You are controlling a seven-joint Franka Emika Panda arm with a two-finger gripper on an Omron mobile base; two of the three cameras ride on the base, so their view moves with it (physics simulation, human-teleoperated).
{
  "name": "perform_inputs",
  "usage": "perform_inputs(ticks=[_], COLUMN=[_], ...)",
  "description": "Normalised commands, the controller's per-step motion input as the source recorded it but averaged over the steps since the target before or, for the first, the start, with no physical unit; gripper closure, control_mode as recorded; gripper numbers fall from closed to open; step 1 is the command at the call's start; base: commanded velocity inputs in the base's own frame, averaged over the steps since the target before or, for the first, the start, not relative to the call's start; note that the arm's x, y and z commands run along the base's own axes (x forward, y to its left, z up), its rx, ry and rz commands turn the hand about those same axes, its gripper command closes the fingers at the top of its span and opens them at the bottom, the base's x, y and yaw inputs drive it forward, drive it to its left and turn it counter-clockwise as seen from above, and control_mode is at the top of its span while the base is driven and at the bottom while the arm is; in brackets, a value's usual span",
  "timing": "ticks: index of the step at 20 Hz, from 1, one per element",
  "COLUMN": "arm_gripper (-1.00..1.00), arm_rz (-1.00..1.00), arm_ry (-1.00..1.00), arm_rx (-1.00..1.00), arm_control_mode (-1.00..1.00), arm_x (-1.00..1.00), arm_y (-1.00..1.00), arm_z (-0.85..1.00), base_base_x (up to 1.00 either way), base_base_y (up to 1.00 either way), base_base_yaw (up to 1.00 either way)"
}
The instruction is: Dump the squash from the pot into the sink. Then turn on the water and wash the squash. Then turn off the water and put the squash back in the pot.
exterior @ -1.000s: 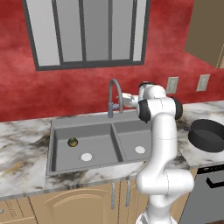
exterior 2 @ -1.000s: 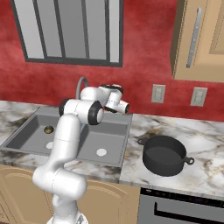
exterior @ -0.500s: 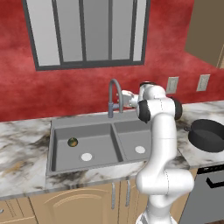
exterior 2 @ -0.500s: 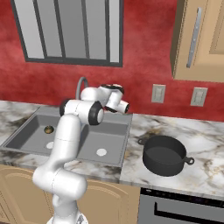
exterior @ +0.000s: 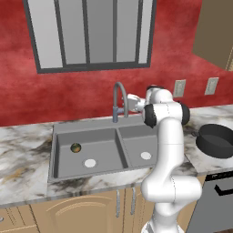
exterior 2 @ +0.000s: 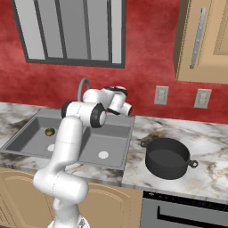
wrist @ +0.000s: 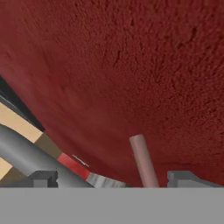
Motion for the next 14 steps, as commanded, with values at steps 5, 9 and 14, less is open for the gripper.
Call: perform_inputs(ticks=[5,9,14], arm_gripper=[-1.0,-1.0,-1.0], arm_rz=[0.0,0.0,0.0], arm_ry=[-0.19,-0.18,-0.15], arm_rx=[-0.29,-0.31,-0.32], arm_control_mode=[-1.0,-1.0,-1.0], arm_x=[0.0,0.0,0.0], arm_y=[-0.37,-0.41,-0.43], arm_z=[1.0,0.99,0.87], base_base_x=[0.0,0.0,0.0], base_base_y=[0.0,0.0,0.0], base_base_yaw=[0.0,0.0,0.0])
